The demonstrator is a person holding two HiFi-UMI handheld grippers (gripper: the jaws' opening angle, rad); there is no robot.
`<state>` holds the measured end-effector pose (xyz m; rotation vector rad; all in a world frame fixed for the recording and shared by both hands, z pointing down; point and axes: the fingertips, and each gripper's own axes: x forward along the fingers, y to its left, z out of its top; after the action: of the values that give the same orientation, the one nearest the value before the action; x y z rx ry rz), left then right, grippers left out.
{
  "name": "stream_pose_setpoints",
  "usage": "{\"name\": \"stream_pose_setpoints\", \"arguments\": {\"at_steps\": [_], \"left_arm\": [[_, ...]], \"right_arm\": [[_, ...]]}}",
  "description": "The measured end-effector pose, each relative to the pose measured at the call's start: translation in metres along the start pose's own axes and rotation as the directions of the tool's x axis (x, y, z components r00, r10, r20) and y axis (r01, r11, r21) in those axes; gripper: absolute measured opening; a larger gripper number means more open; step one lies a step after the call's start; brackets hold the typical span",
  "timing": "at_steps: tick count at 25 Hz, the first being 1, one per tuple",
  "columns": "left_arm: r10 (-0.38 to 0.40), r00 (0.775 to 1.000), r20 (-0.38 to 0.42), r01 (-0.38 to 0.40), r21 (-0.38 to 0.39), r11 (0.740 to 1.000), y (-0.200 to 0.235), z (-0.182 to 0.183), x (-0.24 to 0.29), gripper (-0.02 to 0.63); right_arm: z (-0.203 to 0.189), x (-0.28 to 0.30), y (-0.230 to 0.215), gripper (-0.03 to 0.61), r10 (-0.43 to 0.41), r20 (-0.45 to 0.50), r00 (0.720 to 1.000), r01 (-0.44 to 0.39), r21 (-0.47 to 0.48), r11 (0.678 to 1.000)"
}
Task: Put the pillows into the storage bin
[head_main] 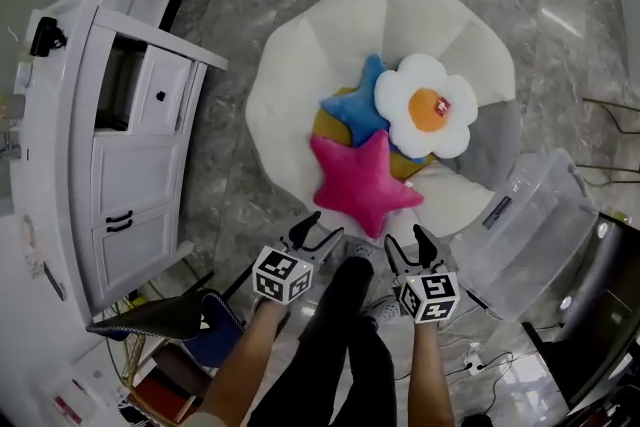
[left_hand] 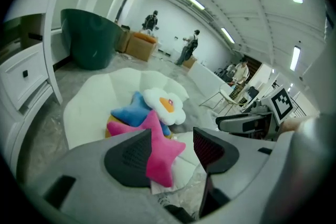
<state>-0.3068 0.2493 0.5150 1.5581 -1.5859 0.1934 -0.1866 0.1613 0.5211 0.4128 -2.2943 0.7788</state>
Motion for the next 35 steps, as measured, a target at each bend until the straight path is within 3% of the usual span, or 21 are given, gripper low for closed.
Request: {"name": "stream_pose_setpoints", "arguments": {"at_steps": [7,16,18,21,24,26,29,35], "left_arm": [[-0.007,0.998,-0.068,0.006,-0.013,1.0,0.043,-0.037,0.06,0.241],[-0.035,0.987,-0.155,0.03,-0.034,0.999,0.087,-0.081,0.106,0.241],[-0.046,0.983,-0.178,0.038,-0.048,0.998,0.091,-0.093,0.112,0.241],[-0.059,0.974,-0.219,0.048,-0.051,0.998,0.094,-0.112,0.127,0.241],[-0.06,0.967,-0.249,0.047,-0.058,0.997,0.101,-0.129,0.144,0.241],[-0.048,0.962,-0.268,0.03,-0.068,0.997,0.107,-0.14,0.152,0.241],[-0.016,0.965,-0.261,-0.012,-0.105,0.994,0.118,-0.146,0.157,0.223],[-0.018,0.959,-0.282,-0.018,-0.126,0.992,0.115,-0.15,0.153,0.213]], "right_arm": [[-0.048,0.095,-0.046,0.262,0.041,-0.091,0.995,-0.042,-0.009,0.999],[-0.044,0.215,-0.078,0.304,0.156,-0.133,0.979,-0.145,0.083,0.986],[-0.04,0.235,-0.077,0.338,0.214,-0.171,0.962,-0.203,0.077,0.976],[-0.036,0.261,-0.075,0.463,0.326,-0.232,0.917,-0.309,0.104,0.945],[-0.048,0.277,-0.067,0.532,0.418,-0.308,0.854,-0.402,0.118,0.908],[-0.061,0.284,-0.064,0.537,0.439,-0.34,0.831,-0.422,0.126,0.898],[-0.066,0.292,-0.061,0.537,0.439,-0.323,0.838,-0.41,0.156,0.898],[-0.067,0.274,-0.056,0.446,0.391,-0.295,0.872,-0.385,0.08,0.919]]}}
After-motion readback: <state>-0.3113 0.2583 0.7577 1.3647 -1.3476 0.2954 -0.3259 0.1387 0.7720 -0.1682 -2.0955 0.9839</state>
